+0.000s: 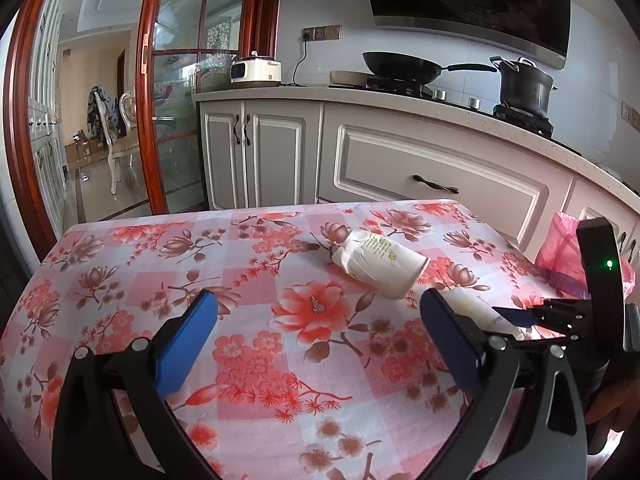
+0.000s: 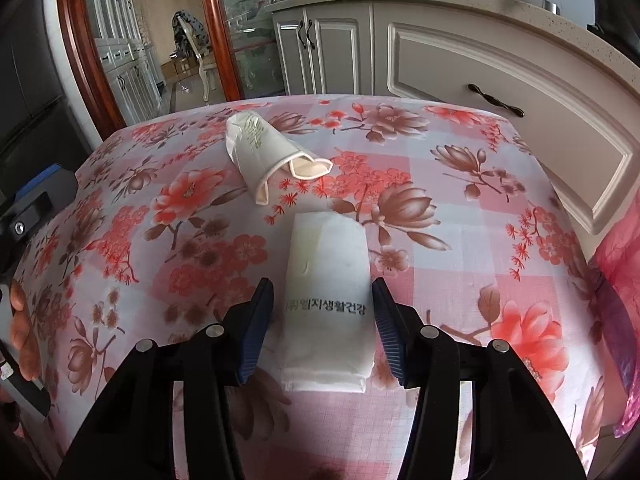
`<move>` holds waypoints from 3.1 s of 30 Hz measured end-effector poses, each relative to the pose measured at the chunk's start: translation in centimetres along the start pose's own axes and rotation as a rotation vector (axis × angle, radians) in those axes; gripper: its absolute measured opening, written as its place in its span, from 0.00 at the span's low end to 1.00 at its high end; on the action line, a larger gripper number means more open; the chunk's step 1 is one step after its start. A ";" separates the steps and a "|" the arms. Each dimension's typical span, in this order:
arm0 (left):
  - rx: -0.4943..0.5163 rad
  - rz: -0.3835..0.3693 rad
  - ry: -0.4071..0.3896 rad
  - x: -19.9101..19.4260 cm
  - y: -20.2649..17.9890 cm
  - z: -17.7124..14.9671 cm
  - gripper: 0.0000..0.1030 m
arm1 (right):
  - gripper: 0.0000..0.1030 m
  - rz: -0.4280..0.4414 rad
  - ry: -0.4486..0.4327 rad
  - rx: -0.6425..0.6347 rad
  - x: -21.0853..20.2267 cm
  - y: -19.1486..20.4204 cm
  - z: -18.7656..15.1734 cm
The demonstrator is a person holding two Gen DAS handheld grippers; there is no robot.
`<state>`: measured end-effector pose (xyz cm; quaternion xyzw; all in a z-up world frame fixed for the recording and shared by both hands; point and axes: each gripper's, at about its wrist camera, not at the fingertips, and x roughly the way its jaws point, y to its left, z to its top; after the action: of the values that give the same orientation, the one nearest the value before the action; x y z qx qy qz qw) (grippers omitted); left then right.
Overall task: Collect trash
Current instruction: 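Grasp a white printed tissue pack with the right tool while the left tool grasps a white tissue roll, then carry the tissue pack and tissue roll over the pink bin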
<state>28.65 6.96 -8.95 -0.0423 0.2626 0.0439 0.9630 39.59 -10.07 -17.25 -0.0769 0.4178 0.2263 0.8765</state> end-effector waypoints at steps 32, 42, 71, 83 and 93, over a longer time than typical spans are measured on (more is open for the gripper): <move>-0.053 0.198 0.254 17.0 -8.5 4.7 0.95 | 0.29 -0.013 -0.241 0.146 -8.0 -5.8 -1.2; 0.013 0.245 0.333 15.2 -6.7 2.8 0.83 | 0.29 -0.018 -0.256 0.181 -9.4 -5.8 -1.9; 0.024 -0.004 0.271 11.0 -5.0 1.3 0.49 | 0.29 -0.028 -0.219 0.126 -8.0 -1.5 -1.7; 0.085 -0.096 0.109 0.4 -5.5 -0.5 0.49 | 0.29 -0.105 -0.250 0.163 -11.5 0.9 -4.8; 0.119 -0.186 -0.044 -8.4 -6.5 -1.2 0.50 | 0.29 -0.163 -0.330 0.163 -16.5 3.1 -6.7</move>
<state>21.52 -0.13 -5.29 -0.0085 0.2384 -0.0605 0.9692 24.45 -14.98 -8.75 -0.0014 0.2779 0.1295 0.9518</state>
